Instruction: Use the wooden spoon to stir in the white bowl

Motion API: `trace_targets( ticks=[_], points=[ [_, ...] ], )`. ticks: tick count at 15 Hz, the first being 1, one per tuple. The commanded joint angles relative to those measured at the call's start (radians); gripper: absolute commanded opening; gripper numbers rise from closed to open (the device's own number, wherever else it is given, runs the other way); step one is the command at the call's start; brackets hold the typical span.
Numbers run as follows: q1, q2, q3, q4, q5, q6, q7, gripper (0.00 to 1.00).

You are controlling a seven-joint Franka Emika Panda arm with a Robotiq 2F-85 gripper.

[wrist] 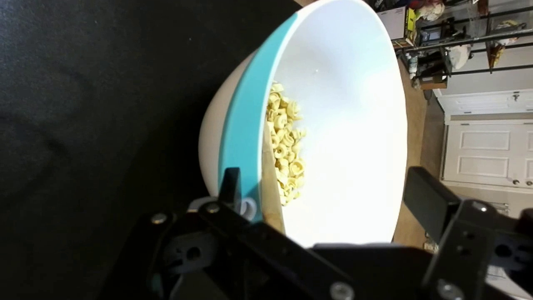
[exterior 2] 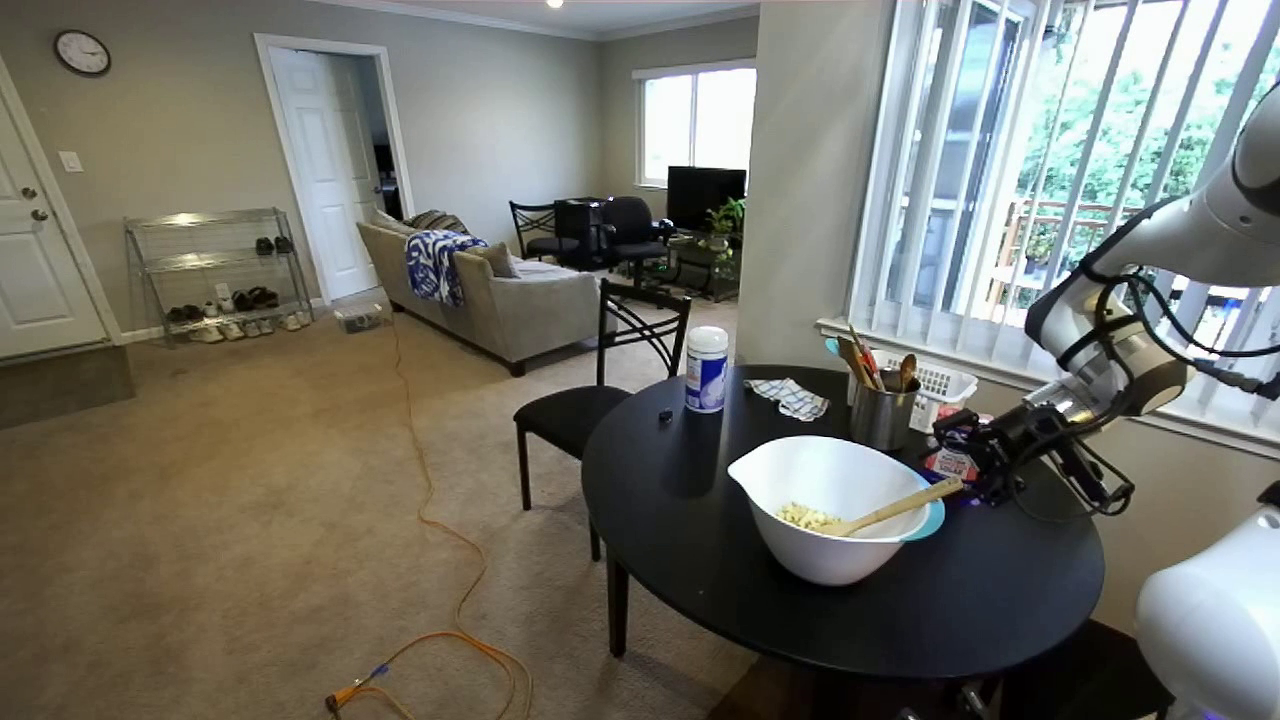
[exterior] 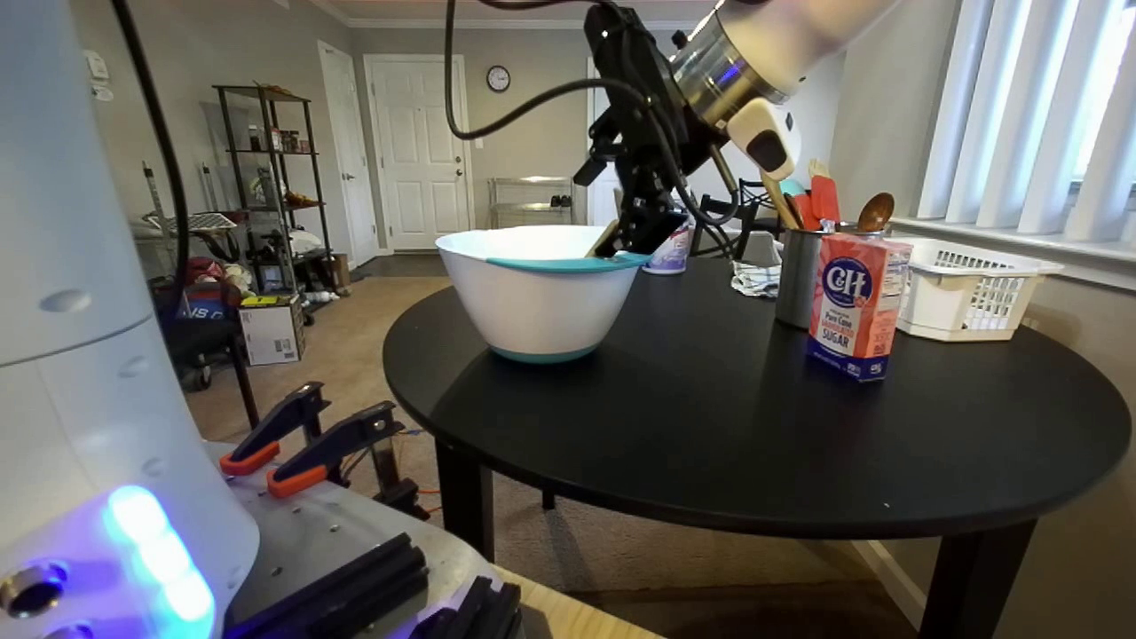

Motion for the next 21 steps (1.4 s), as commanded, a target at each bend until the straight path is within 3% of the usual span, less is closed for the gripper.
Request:
trace_targets(
  ticks=[1,9,17,18,21],
  points=[
    [-0.016,-0.020,0.003,-0.017,0.021,-0.009,-0.063,1.00],
    [-0.011,-0.003,0.003,-0.006,0.093,0.024,-0.117,1.00],
    [-0.017,0.003,-0.003,0.000,0.081,0.014,-0.110,1.00],
    [-0.018,0.002,-0.005,-0.001,0.079,0.012,-0.114,0.75],
    [-0.025,0.011,-0.014,0.003,0.072,-0.003,-0.116,0.60]
  ],
)
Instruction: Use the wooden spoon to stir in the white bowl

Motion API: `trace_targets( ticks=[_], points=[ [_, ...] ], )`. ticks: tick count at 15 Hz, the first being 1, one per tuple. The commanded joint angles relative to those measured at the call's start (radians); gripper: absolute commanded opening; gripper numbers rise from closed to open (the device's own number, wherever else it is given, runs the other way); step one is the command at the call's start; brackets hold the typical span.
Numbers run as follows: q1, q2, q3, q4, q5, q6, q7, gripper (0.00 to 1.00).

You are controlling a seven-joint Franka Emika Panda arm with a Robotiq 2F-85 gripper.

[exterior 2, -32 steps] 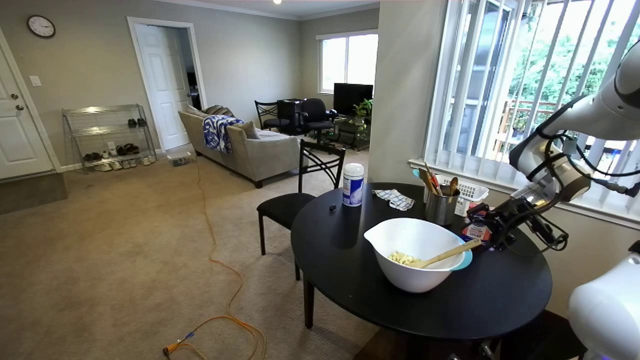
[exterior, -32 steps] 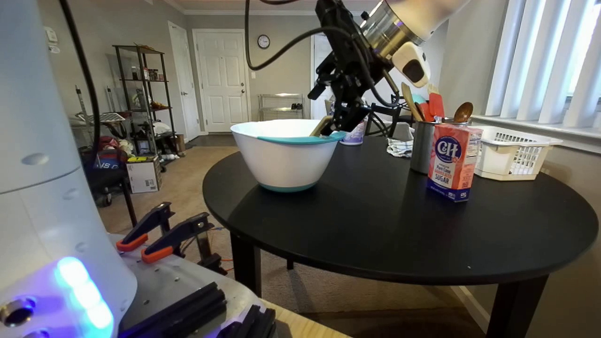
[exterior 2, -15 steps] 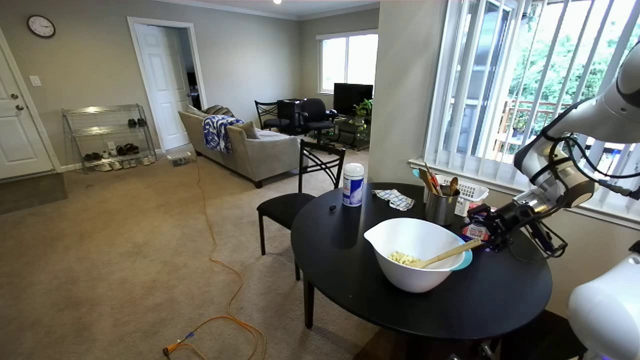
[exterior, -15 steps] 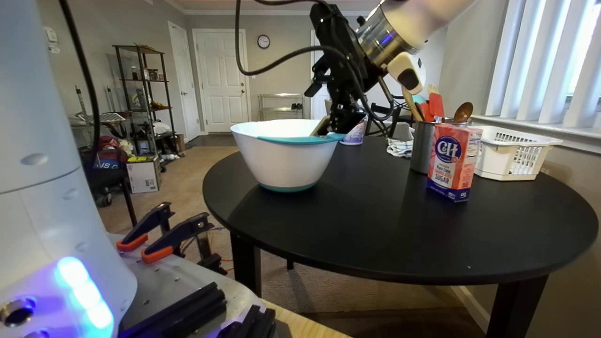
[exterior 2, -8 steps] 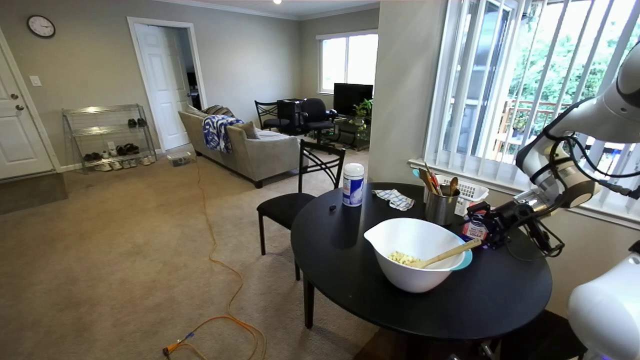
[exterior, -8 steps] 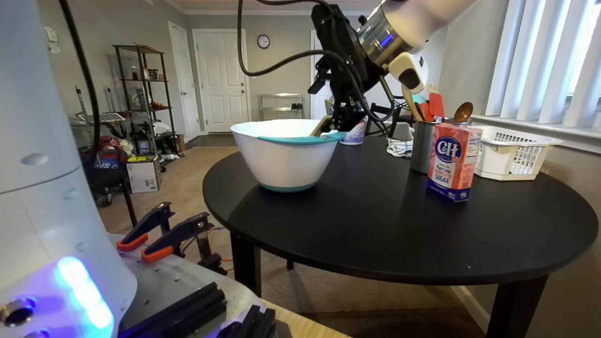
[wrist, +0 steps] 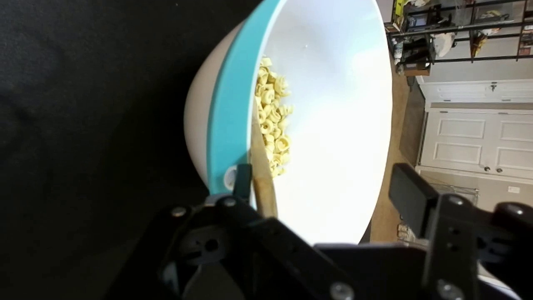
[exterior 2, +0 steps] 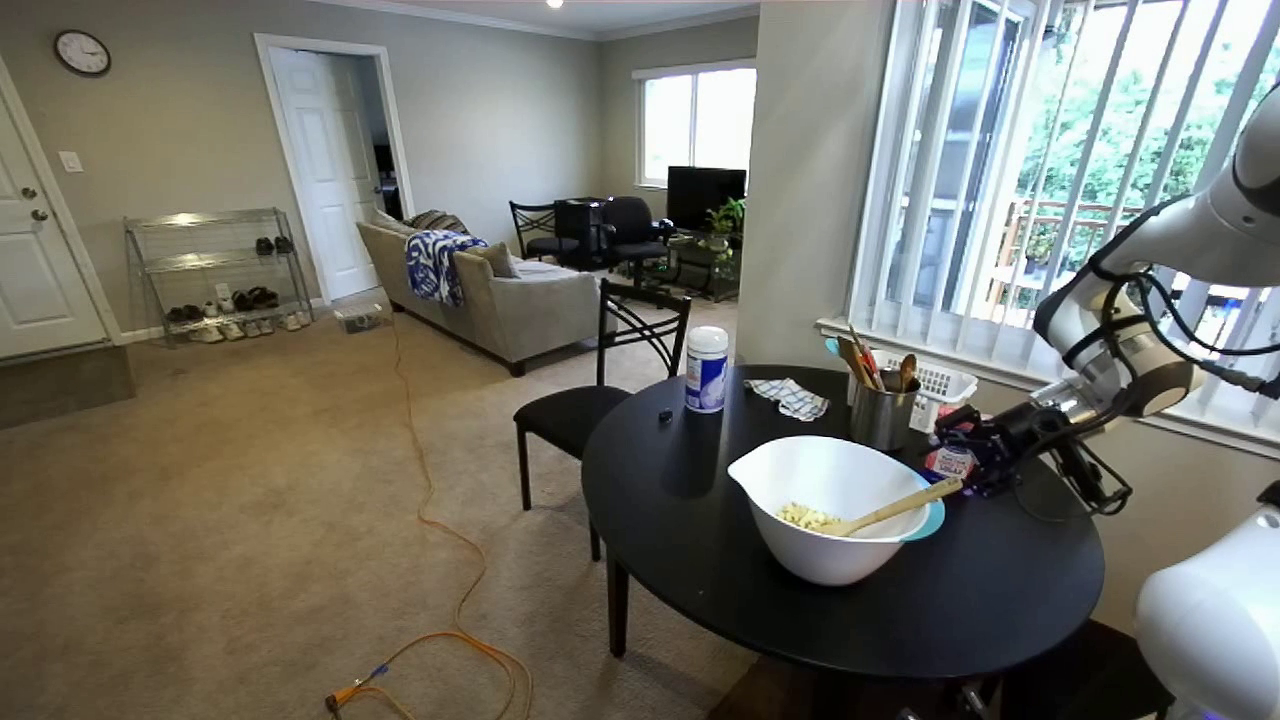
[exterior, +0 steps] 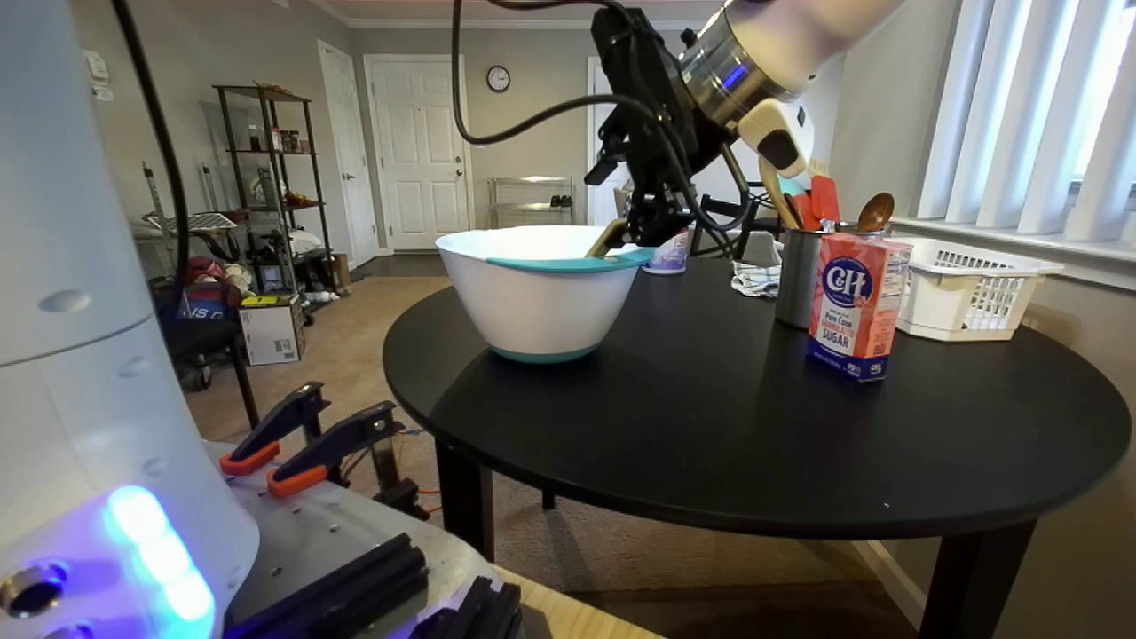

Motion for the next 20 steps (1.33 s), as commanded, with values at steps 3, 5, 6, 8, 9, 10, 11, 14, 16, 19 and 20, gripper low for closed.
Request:
trace_targets(
  ticks=[3,5,6,8,9,10,11,14,16,19,20],
  points=[
    [-0.030,0.007,-0.010,-0.003,-0.004,-0.015,-0.034,0.41],
    [-0.039,0.008,-0.017,-0.004,-0.011,-0.014,-0.036,0.28],
    [-0.042,0.007,-0.020,-0.005,-0.014,-0.014,-0.036,0.20],
    [-0.051,0.005,-0.026,-0.008,-0.016,-0.014,-0.038,0.09],
    [-0.054,0.005,-0.029,-0.009,-0.016,-0.015,-0.039,0.05],
    [-0.058,0.004,-0.030,-0.011,-0.017,-0.014,-0.040,0.05],
    [-0.061,0.003,-0.031,-0.013,-0.018,-0.013,-0.041,0.04],
    [-0.065,0.001,-0.033,-0.019,-0.020,-0.011,-0.040,0.07],
    [-0.064,0.000,-0.033,-0.022,-0.021,-0.008,-0.039,0.06],
    [-0.063,0.001,-0.033,-0.025,-0.023,-0.006,-0.039,0.06],
    [-0.061,-0.003,-0.032,-0.028,-0.026,-0.002,-0.039,0.05]
  ],
)
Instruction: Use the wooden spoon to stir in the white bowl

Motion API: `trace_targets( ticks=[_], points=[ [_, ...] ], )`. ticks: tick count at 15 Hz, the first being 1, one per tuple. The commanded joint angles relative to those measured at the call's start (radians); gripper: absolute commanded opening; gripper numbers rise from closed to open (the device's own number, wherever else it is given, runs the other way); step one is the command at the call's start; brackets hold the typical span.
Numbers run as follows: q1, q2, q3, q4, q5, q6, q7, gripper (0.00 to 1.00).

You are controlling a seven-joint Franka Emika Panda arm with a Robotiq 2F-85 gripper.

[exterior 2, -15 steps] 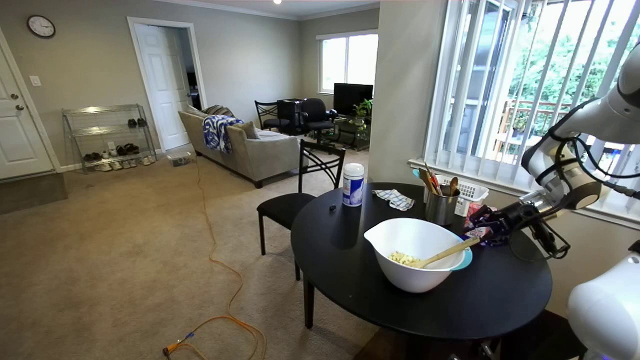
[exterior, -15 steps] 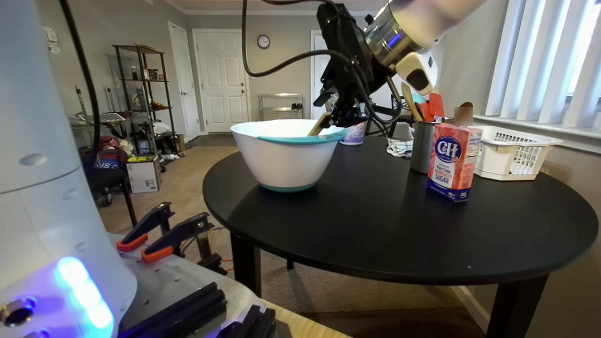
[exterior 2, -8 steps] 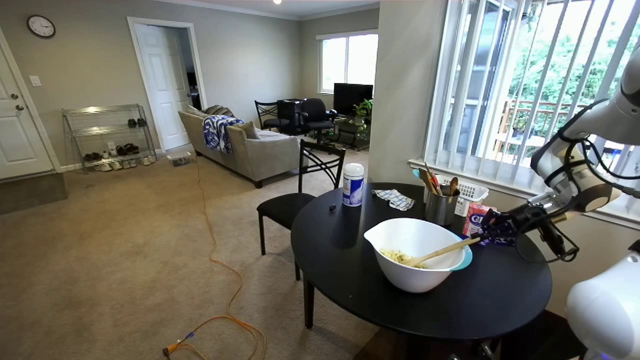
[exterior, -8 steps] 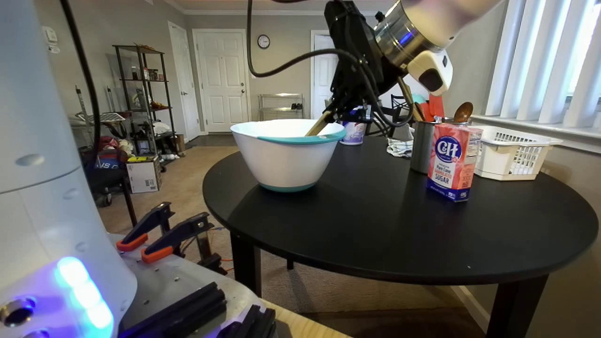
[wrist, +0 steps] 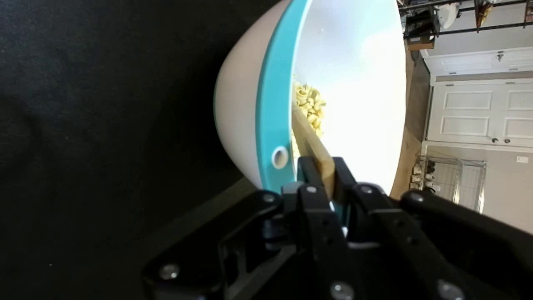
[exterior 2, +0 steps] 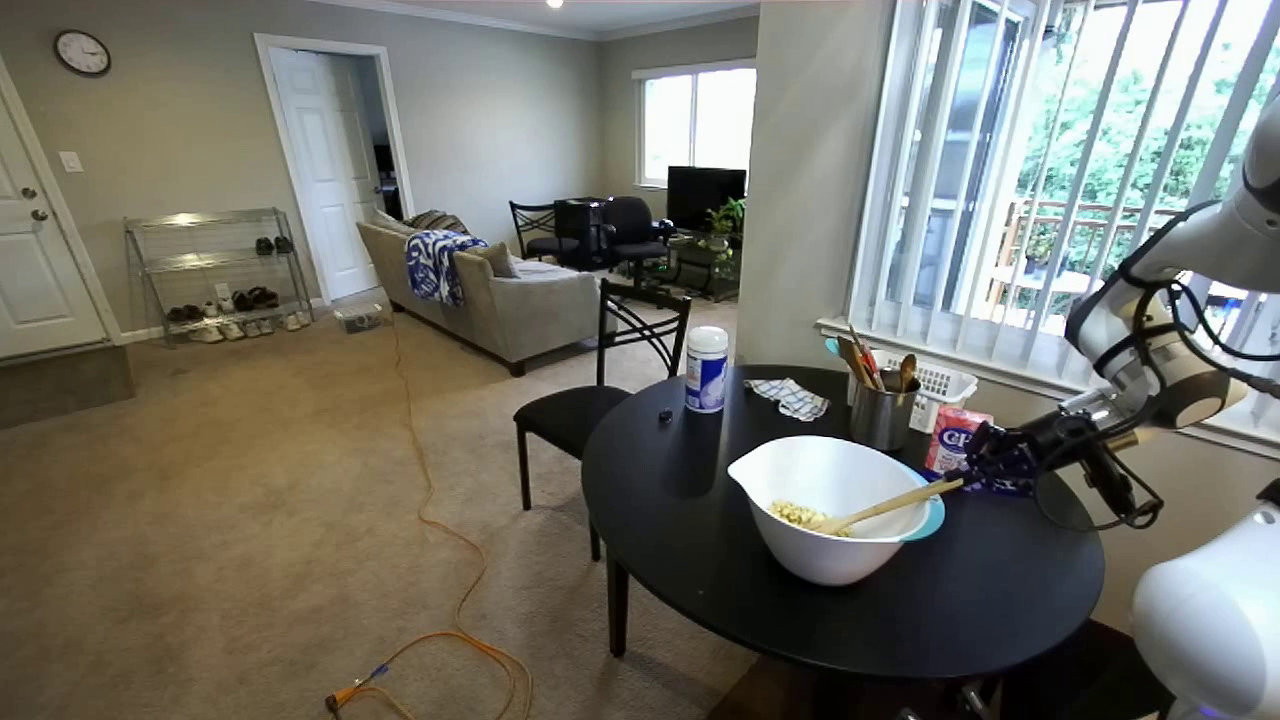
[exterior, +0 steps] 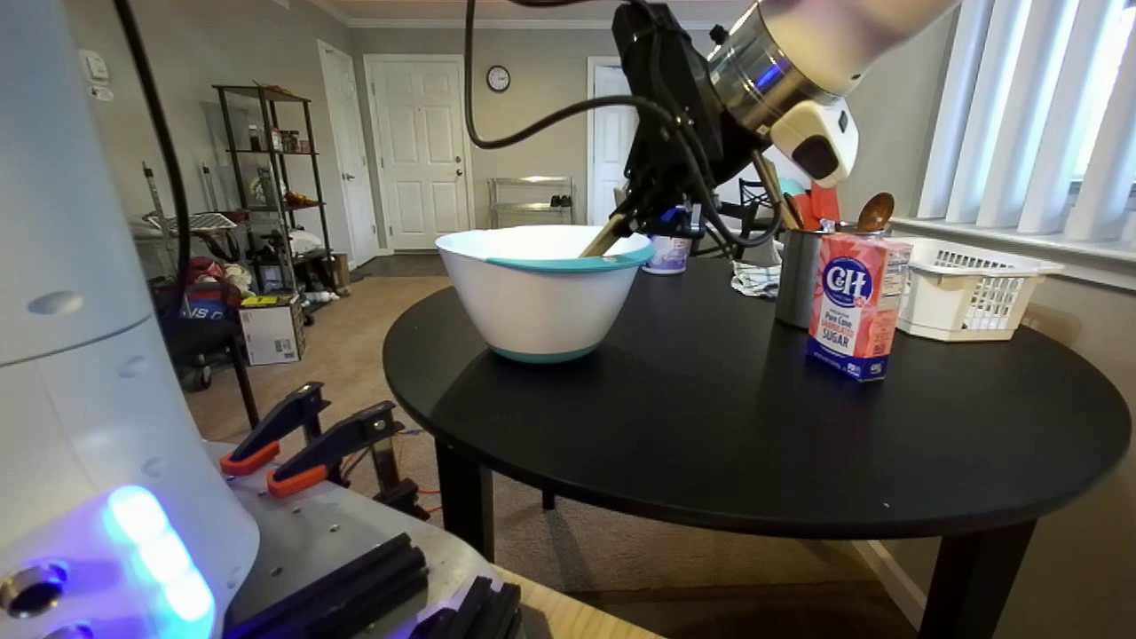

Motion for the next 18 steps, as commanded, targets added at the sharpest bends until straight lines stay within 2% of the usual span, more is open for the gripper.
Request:
trace_targets(
  ticks=[1,6,11,13,16,18],
  points=[
    [-0.007,-0.021,0.007,-0.021,-0.025,0.019,-0.023,0.06],
    [0.014,-0.145,0.027,-0.077,-0.087,0.101,0.027,0.06],
    [0.043,-0.362,0.084,-0.124,-0.218,0.106,0.147,0.06],
    [0.070,-0.461,0.132,-0.139,-0.277,0.111,0.223,0.06],
    [0.139,-0.586,0.249,-0.167,-0.369,0.206,0.349,0.06],
    [0.187,-0.626,0.310,-0.170,-0.437,0.267,0.418,0.06]
  ],
)
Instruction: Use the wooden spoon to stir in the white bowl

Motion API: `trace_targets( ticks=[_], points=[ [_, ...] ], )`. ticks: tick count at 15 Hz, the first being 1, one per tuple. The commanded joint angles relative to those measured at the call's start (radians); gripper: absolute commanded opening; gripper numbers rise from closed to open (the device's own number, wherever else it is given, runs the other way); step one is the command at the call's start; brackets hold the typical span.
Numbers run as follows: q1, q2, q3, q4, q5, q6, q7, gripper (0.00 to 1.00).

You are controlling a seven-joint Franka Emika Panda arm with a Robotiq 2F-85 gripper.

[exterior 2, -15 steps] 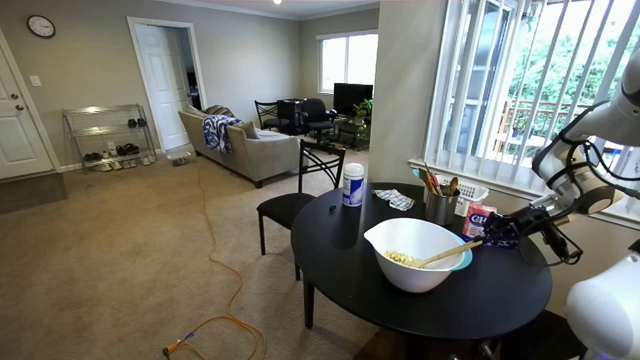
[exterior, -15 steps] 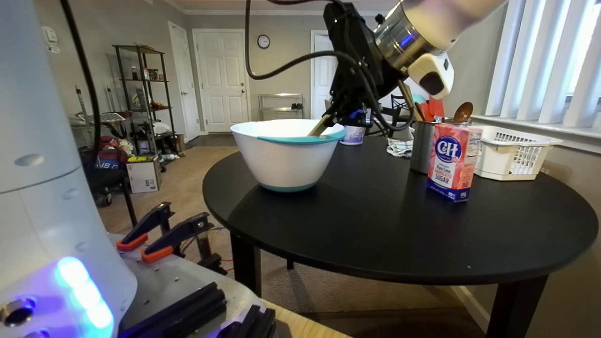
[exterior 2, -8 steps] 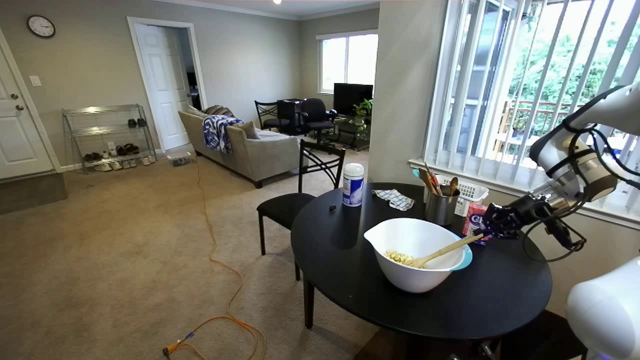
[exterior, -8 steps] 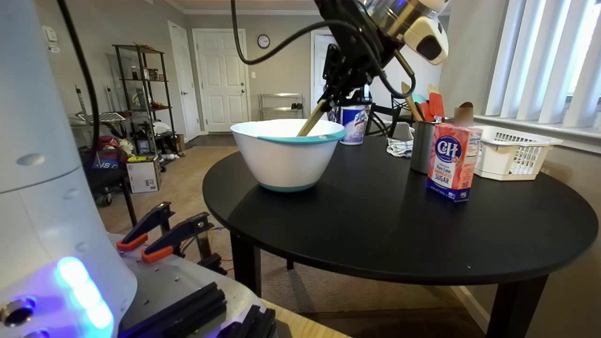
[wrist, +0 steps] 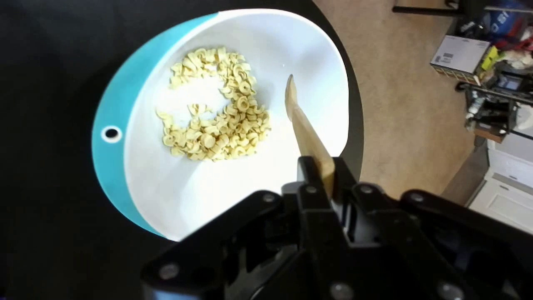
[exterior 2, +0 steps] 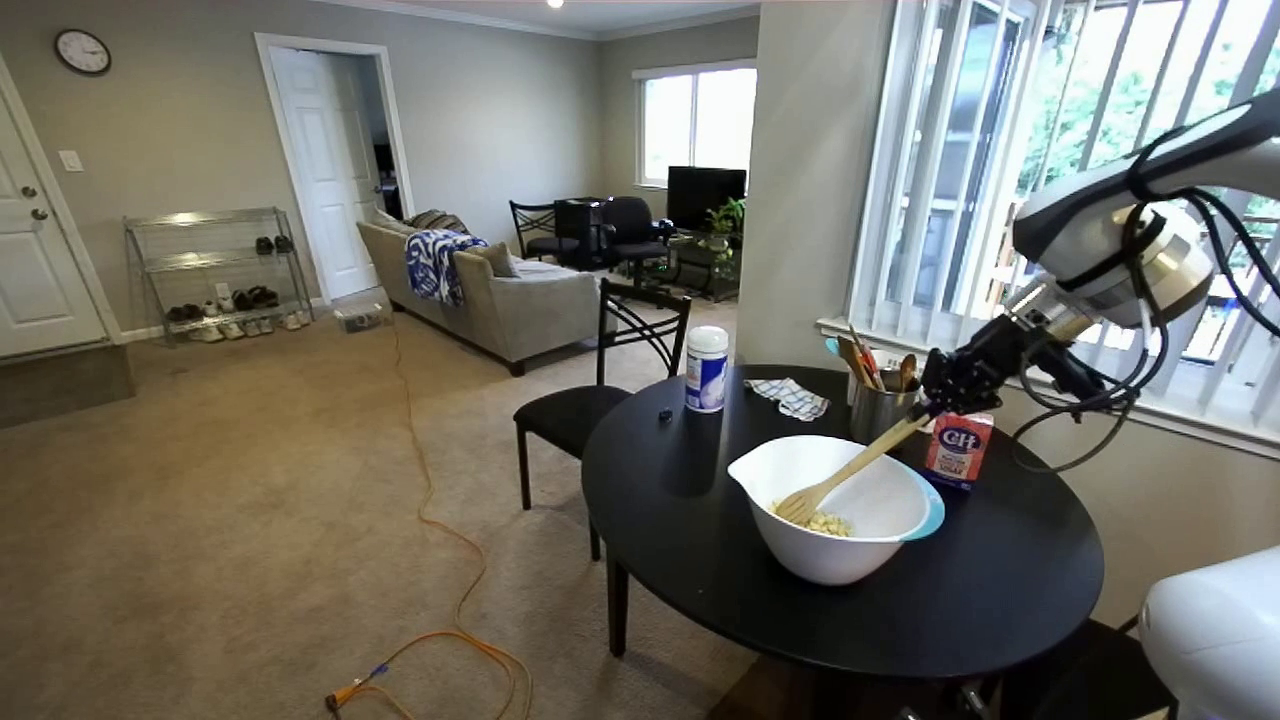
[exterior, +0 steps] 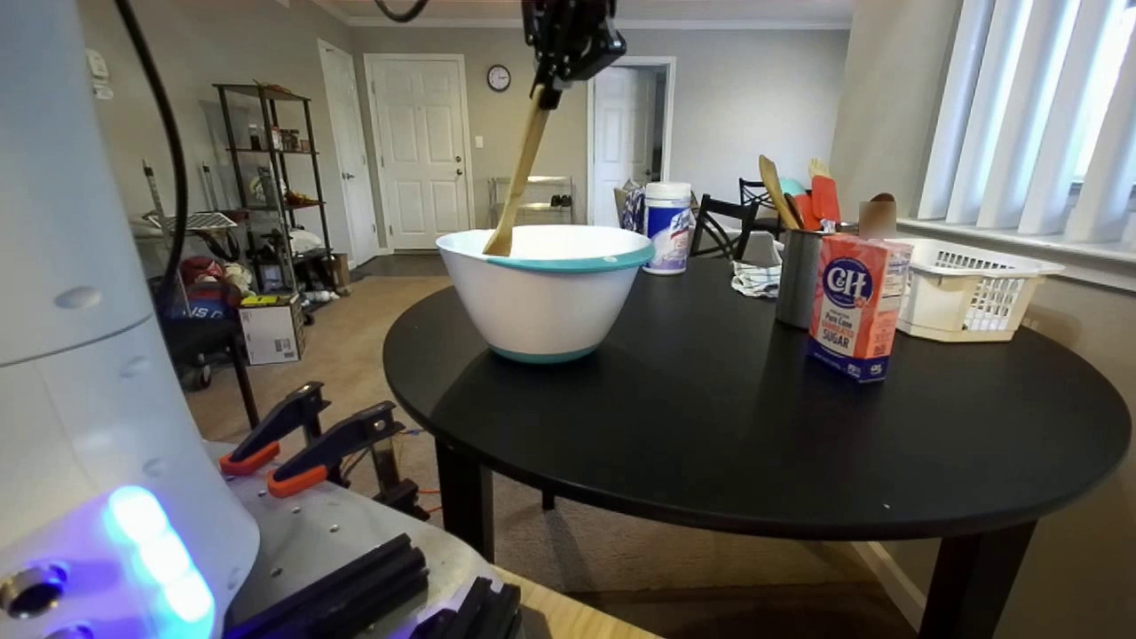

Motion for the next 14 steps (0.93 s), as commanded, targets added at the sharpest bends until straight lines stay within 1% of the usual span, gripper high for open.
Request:
trace_targets(
  ticks=[1,4,6,7,9,11,12,14],
  points=[
    [0.085,-0.105,0.111,-0.048,-0.125,0.139,0.146,0.06],
    [0.151,-0.099,0.167,-0.051,-0.245,0.250,0.238,0.06],
    [0.172,-0.078,0.192,-0.049,-0.340,0.306,0.286,0.06],
    [0.172,-0.065,0.204,-0.047,-0.399,0.326,0.311,0.06],
    [0.158,-0.044,0.232,-0.036,-0.530,0.325,0.365,0.06],
    [0.145,-0.025,0.251,-0.021,-0.654,0.298,0.414,0.06],
    [0.146,-0.012,0.250,-0.007,-0.700,0.274,0.427,0.06],
    [0.168,0.015,0.232,0.029,-0.732,0.216,0.422,0.06]
  ],
)
